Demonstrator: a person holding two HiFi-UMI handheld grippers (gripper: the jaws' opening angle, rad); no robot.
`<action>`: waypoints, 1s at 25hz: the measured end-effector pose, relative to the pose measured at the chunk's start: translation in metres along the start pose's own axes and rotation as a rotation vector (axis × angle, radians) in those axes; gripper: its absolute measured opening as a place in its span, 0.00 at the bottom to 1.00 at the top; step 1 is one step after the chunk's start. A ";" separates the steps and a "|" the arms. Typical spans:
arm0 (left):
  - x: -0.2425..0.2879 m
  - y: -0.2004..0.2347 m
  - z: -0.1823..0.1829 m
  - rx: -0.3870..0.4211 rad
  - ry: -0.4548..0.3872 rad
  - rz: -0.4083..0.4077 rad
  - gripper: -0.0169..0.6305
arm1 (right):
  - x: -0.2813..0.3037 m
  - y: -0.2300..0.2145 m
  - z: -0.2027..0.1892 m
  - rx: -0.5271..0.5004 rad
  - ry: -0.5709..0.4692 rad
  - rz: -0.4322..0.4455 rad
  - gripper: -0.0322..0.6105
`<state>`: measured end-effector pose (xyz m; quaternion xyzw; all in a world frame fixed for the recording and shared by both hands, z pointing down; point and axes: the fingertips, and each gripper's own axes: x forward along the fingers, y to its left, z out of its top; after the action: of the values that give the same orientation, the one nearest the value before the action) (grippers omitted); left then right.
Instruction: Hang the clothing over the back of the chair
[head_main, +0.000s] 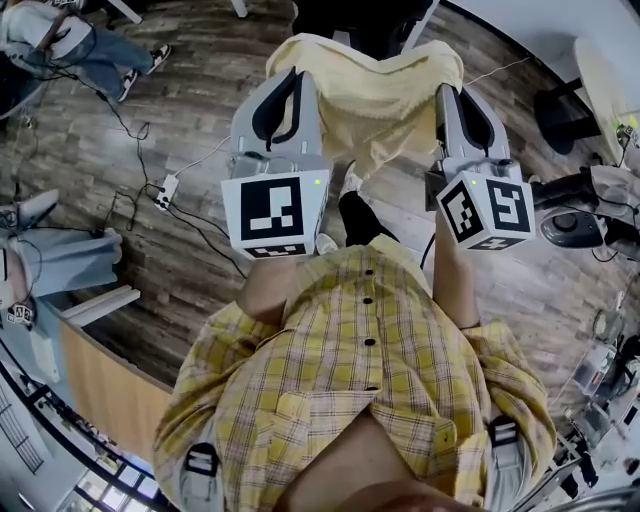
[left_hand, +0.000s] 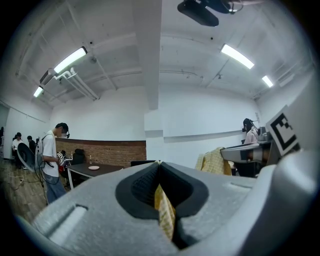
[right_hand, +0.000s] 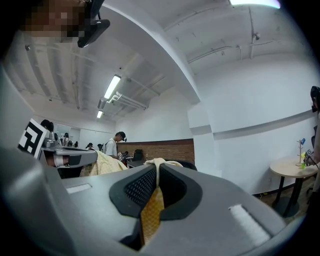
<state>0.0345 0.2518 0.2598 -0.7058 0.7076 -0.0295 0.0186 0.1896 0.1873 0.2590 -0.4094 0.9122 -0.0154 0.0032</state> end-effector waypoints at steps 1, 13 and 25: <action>0.004 0.001 -0.001 0.000 -0.001 -0.002 0.03 | 0.004 -0.001 -0.001 -0.001 -0.004 0.000 0.07; 0.080 0.042 -0.010 -0.011 -0.057 0.000 0.03 | 0.079 -0.015 -0.007 -0.003 -0.059 -0.005 0.07; 0.228 0.096 0.011 0.014 -0.061 0.026 0.03 | 0.218 -0.076 0.016 0.000 -0.072 0.015 0.07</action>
<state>-0.0610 0.0241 0.2458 -0.6970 0.7155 -0.0126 0.0456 0.1014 -0.0263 0.2465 -0.4031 0.9144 -0.0009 0.0363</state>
